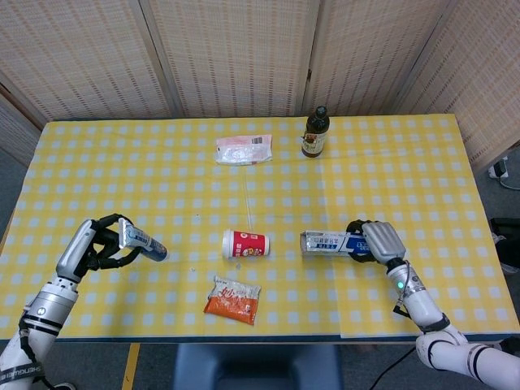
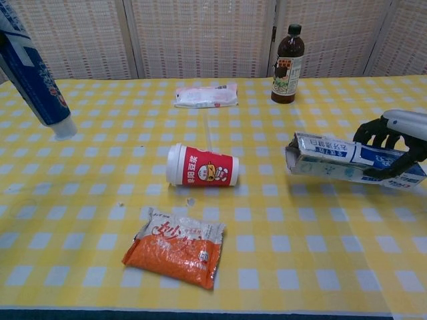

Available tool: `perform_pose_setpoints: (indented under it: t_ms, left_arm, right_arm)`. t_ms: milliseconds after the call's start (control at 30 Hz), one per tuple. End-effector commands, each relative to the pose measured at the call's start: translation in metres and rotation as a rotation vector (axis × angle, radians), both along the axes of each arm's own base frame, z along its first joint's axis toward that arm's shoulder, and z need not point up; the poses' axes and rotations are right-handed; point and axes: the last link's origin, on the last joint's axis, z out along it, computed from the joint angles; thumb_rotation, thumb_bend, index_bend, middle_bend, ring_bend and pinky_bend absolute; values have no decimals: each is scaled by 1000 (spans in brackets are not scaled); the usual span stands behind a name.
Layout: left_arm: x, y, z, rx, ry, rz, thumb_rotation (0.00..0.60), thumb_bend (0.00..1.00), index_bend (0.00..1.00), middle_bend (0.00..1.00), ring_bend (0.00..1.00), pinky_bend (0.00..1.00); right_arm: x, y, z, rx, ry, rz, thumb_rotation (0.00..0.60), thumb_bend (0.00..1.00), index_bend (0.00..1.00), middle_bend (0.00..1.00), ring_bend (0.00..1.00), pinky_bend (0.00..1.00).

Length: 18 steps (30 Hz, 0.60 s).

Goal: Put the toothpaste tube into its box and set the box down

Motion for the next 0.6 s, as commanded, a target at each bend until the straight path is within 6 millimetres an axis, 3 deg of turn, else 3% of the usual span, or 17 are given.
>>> perform_pose_setpoints:
  t_ms: [33,300,600]
  left_arm:
    - [6,4,6,0,-27,1,600,557,749,1000,1000,1000]
    - [25,14,21,24,-102,-17,600,557,748,1000,1000,1000]
    - [53,18,25,50,-139,-52,600,557,748,1000,1000,1000]
  right_arm:
    - [2,6,8,-31,-128,-9,600,324,484,432,423,485]
    - [16,9,12,-59,-491,-47,600,325,485,434,425,485]
    - [48,8,-13,-6,-722,-35,600,325,485,431,426,485]
